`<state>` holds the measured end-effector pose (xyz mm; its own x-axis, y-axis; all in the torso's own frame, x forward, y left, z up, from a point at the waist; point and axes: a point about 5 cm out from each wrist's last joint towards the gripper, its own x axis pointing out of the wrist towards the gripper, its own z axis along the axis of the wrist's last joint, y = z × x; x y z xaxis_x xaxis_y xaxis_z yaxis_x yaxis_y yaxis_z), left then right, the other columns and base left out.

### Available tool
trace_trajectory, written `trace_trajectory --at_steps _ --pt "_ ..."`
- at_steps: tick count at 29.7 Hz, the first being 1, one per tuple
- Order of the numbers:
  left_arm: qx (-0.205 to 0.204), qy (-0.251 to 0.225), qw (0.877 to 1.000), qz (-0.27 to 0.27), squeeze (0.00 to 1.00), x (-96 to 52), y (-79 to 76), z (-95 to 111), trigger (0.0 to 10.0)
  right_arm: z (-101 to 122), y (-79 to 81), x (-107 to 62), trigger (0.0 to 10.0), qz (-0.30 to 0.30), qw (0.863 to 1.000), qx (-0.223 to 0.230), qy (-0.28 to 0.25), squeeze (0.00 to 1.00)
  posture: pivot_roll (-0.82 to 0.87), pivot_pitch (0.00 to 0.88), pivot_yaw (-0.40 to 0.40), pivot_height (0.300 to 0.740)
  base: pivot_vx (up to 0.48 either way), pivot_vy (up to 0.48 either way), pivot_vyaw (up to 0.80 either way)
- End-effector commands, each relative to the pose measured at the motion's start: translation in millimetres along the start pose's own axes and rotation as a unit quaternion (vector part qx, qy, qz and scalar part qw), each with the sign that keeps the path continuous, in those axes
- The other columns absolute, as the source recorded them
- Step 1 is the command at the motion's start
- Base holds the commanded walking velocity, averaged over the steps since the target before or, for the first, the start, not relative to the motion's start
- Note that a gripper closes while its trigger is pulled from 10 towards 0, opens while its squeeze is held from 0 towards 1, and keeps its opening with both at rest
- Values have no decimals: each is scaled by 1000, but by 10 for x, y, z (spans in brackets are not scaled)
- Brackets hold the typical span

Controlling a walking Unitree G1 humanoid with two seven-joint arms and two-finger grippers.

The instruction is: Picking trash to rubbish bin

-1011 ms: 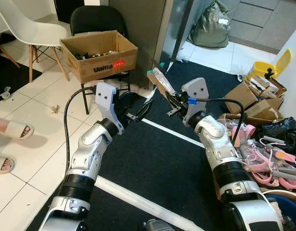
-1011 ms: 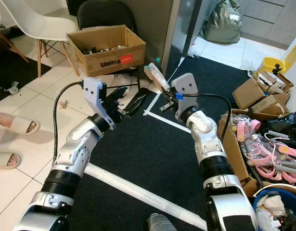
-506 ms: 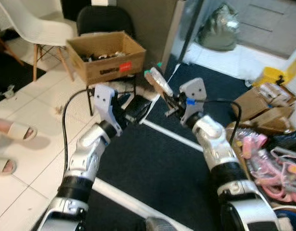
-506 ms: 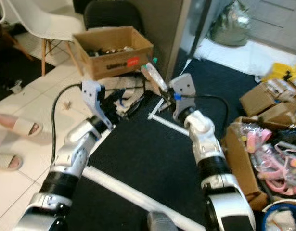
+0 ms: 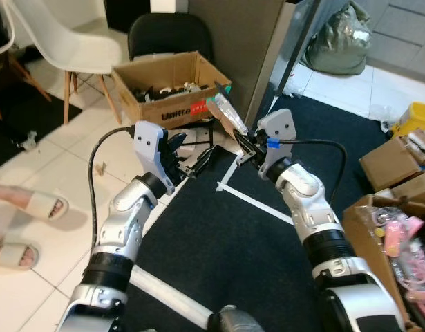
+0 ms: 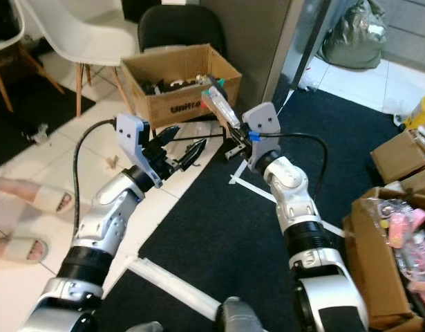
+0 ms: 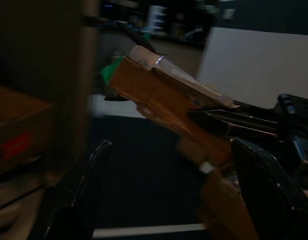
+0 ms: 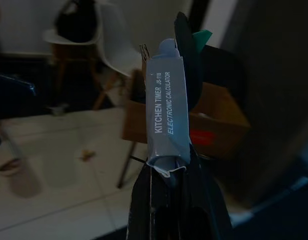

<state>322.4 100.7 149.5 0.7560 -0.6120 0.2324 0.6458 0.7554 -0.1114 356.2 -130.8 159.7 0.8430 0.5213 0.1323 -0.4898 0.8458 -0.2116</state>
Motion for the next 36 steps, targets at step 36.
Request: trace_trajectory --at_steps 36 --pt "5 -1 1000 -13 0 46 -55 -1 10000 -3 -70 -46 10000 -9 1000 -2 -1 0 -60 0 -70 740 368 0 0"
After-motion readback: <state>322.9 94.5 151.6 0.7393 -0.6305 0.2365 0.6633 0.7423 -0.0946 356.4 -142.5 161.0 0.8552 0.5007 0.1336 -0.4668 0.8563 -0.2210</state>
